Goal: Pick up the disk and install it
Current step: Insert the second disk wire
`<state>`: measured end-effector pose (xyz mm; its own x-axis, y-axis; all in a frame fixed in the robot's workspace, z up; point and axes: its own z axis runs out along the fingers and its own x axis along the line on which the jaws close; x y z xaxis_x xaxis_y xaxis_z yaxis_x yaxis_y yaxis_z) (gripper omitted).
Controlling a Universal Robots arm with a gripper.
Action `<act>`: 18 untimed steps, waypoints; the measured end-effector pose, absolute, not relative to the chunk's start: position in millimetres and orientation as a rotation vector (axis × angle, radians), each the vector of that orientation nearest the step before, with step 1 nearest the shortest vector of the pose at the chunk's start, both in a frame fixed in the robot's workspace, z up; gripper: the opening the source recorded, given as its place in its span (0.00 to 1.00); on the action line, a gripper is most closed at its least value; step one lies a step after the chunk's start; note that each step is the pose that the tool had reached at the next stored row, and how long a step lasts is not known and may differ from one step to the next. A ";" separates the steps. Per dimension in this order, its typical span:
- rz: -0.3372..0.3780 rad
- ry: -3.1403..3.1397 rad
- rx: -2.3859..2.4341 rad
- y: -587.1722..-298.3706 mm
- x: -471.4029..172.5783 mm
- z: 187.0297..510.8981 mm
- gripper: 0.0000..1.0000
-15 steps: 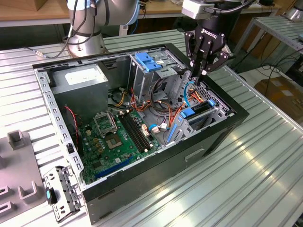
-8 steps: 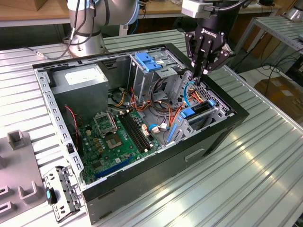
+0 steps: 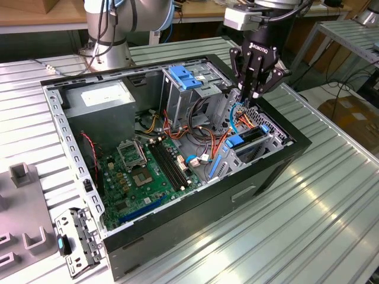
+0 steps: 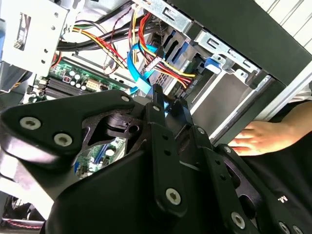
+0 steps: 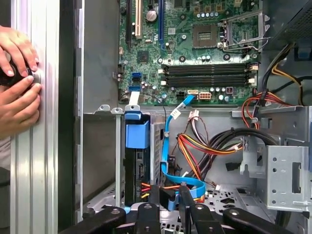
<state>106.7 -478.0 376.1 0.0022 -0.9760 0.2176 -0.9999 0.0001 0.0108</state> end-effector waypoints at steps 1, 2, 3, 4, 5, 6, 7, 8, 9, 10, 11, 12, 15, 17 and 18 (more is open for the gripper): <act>0.222 -2.099 2.101 -477.9 106.8 374.7 0.30; 0.228 -2.095 2.097 -477.7 106.8 373.2 0.29; 0.234 -2.092 2.094 -477.5 106.8 372.3 0.29; 0.238 -2.089 2.091 -477.4 106.9 371.6 0.22; 0.242 -2.087 2.089 -477.2 106.9 371.0 0.20; 0.245 -2.086 2.088 -477.1 106.9 370.4 0.20; 0.246 -2.085 2.087 -477.0 106.8 370.2 0.20; 0.246 -2.085 2.087 -477.0 106.8 370.1 0.20; 0.246 -2.085 2.087 -477.0 106.8 370.0 0.20; 0.246 -2.085 2.087 -477.0 106.9 369.7 0.20; 0.246 -2.085 2.087 -477.0 106.8 369.3 0.20; 0.246 -2.086 2.088 -477.4 106.8 368.8 0.20; 0.225 -2.098 2.102 -481.7 105.9 367.6 0.20; 0.214 -2.101 2.112 -485.4 105.0 366.3 0.20; 0.212 -2.100 2.116 -487.1 104.6 365.5 0.20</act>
<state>104.6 -487.1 365.5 0.0087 -0.9783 0.2071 -0.9999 -0.0071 0.0085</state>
